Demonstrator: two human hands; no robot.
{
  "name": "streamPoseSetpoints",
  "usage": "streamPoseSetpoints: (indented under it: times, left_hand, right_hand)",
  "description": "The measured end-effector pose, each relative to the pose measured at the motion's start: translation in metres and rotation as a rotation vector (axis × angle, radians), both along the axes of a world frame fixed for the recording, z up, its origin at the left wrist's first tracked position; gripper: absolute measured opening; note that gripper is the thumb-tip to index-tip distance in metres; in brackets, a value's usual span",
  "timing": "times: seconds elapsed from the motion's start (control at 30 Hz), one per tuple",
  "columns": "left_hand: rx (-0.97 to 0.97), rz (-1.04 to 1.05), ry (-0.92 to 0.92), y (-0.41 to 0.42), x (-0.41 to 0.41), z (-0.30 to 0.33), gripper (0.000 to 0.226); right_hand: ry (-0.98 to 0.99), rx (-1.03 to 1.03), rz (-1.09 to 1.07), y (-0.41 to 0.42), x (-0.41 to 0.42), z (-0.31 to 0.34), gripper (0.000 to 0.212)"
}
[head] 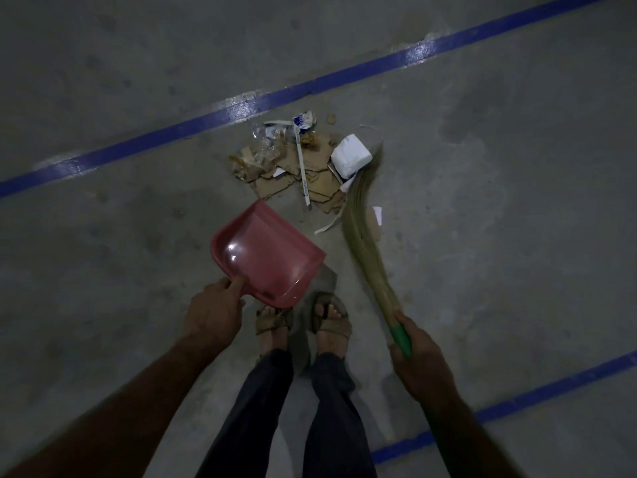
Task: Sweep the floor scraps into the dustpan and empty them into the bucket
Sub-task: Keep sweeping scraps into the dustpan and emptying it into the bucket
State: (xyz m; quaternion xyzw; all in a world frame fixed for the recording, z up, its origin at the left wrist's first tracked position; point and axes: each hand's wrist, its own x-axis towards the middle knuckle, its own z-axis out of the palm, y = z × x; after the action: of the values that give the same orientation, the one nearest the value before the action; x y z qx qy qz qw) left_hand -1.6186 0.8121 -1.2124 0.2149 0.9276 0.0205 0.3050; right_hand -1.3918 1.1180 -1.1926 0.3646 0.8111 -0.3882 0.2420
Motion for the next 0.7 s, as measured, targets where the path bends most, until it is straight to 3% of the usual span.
streamPoseSetpoints:
  times: [0.23,0.4,0.53,0.7]
  left_hand:
    - [0.003,0.016,-0.006,-0.01,0.006,-0.002,0.045]
    - [0.021,0.045,-0.004,-0.013,0.018,0.001,0.042]
    - [0.061,0.029,0.011,-0.018,0.024,0.002,0.041]
    - [0.029,0.042,0.02,-0.025,0.019,0.006,0.042]
  right_hand:
    - [-0.077,0.085,-0.134,-0.016,0.046,0.052,0.062]
    - [-0.283,0.015,-0.117,-0.021,0.056,0.046,0.063]
    - [-0.279,-0.023,-0.031,-0.03,0.042,0.031,0.066]
    - [-0.211,-0.013,-0.088,-0.042,0.045,0.047,0.065]
